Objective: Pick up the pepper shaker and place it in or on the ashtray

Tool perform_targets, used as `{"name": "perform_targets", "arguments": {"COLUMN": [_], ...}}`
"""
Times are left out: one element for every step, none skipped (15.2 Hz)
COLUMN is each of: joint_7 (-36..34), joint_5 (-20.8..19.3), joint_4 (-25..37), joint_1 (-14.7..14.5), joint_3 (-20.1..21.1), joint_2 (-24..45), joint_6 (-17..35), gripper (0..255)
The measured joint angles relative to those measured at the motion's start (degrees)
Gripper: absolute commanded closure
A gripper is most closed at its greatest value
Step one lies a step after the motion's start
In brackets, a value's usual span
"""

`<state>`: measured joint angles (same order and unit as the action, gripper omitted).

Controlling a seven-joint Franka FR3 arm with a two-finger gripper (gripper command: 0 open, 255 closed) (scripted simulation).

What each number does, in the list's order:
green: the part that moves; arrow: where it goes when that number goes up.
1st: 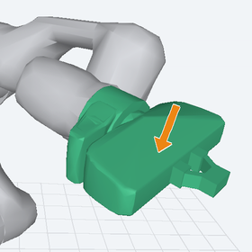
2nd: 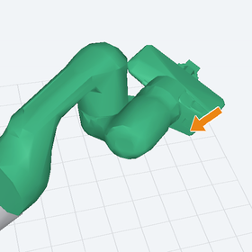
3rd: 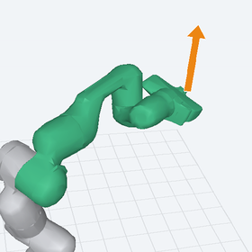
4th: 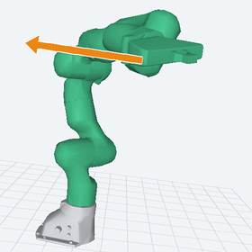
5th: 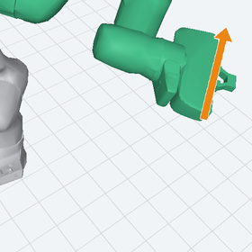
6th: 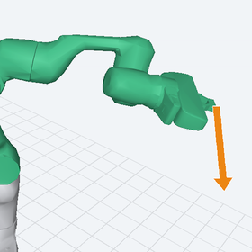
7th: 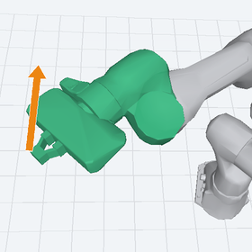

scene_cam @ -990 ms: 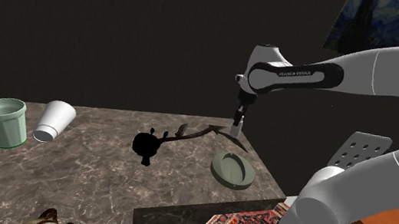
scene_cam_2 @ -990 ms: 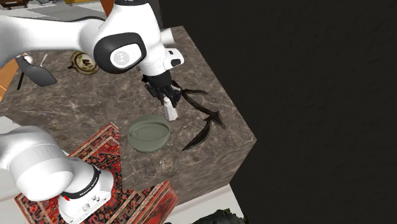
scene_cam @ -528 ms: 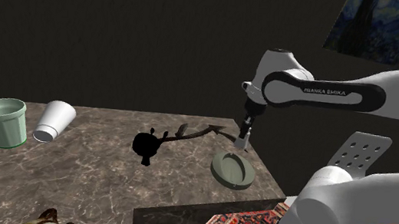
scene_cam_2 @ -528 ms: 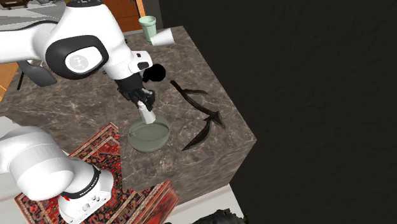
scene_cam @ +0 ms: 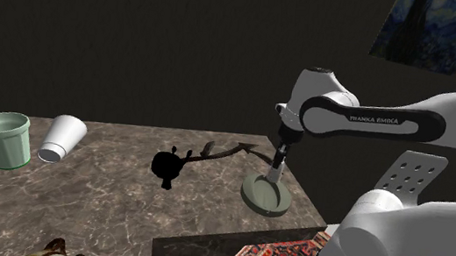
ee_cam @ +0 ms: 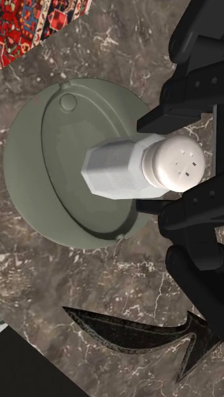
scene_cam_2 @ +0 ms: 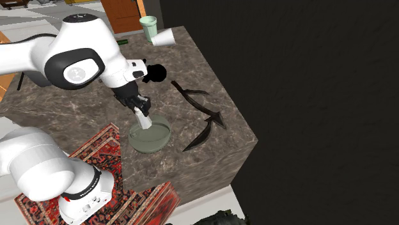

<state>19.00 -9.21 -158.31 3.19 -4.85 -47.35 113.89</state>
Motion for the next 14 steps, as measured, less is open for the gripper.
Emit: {"name": "perform_targets", "arguments": {"joint_7": [-0.09,-0.13,-0.27,-0.18,-0.2,-0.33,-0.4,-0.51,-0.61,-0.78,-0.84,-0.87,-0.9,-0.93], "joint_5": [-0.08,-0.2,-0.27,-0.49,-0.62,-0.72,-0.82,-0.9,-1.02,-1.11,-1.25,-1.32,-1.34,-1.34], "joint_4": [-0.78,-1.46,-2.02,-2.82,-3.44,-4.17,-4.76,-5.28,-5.87,-6.52,-6.96,-7.29,-7.42,-7.46], "joint_1": [0.04,0.1,0.1,0.26,0.35,0.38,0.42,0.45,0.5,0.51,0.58,0.62,0.63,0.62], "joint_3": [-0.03,-0.12,-0.15,-0.35,-0.46,-0.49,-0.54,-0.56,-0.62,-0.61,-0.71,-0.75,-0.75,-0.74], "joint_2": [0.0,0.21,0.7,0.79,1.0,1.3,1.56,1.85,2.3,2.74,3.37,3.5,3.58,3.64], "joint_6": [0.78,1.67,2.7,3.6,4.43,5.46,6.31,7.11,8.15,9.22,10.29,10.75,10.98,11.09], "gripper": [255,255,255,255,255,255,255,255,255,255,255,255,255,255]}}
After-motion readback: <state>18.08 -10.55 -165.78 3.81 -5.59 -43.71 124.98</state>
